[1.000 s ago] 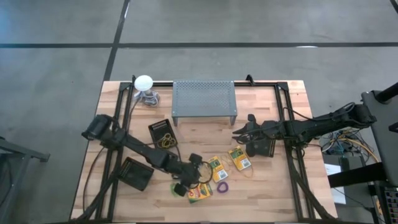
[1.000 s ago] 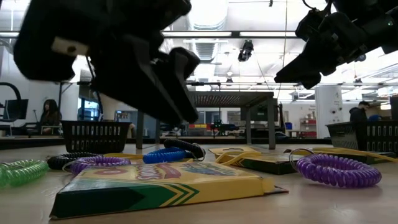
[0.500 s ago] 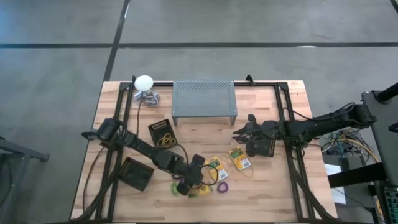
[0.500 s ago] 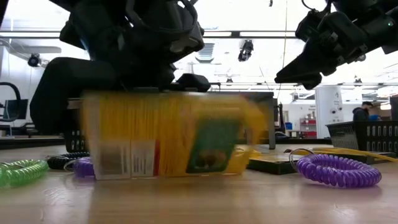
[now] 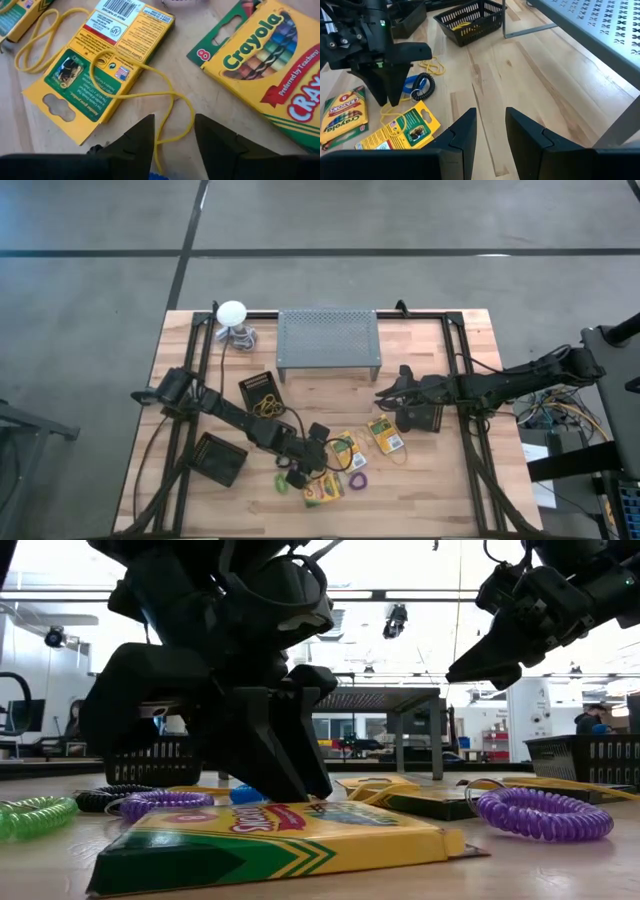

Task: Pick & Place Office Desk Supplies
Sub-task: Put the yellow rubber band into the top left black bin

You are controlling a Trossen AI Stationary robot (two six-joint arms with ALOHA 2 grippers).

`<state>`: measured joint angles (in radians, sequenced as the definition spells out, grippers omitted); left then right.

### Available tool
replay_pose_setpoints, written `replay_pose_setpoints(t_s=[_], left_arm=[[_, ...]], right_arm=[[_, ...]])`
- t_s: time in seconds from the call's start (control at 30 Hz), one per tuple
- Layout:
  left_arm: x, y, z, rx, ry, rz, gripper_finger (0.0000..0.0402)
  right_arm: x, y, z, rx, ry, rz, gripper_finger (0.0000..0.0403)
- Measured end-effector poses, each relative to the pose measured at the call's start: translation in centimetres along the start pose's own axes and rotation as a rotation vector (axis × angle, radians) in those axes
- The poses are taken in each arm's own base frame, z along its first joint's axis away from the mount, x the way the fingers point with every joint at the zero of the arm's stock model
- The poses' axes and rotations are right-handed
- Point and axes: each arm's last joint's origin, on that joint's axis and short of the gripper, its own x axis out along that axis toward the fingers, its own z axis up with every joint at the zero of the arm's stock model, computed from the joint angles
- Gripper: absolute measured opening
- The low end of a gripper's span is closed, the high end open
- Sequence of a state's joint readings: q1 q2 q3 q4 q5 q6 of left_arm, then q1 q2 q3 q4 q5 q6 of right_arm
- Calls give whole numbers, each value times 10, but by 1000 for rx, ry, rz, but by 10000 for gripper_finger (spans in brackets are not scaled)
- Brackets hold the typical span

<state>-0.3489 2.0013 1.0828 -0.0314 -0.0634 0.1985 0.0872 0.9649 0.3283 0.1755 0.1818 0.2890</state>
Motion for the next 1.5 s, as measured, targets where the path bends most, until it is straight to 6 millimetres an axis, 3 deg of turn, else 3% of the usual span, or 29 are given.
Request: replay_pose_setpoints(t_s=[0.23,0.5,0.7,0.87,1.1,1.33,1.5], left_arm=[[3,-1,-2,-194,7,-32,127],[3,-1,-2,-299,9,-63,16],[-8,0,1,-324,3,-36,4],[-38,5,16,-337,-76,-1,2],[-92,10,33,-301,-168,250,1],[-150,12,31,-294,-153,547,1],[-180,14,21,-326,-106,686,1]], right_arm=[[0,0,0,0,0,0,100],[0,0,0,0,0,0,100],[0,0,0,-1,3,-1,100],[0,0,-1,-2,8,-2,100],[0,0,-1,-6,11,-4,100],[0,-1,-2,-14,15,-5,100],[0,-1,-2,-23,17,-6,100]])
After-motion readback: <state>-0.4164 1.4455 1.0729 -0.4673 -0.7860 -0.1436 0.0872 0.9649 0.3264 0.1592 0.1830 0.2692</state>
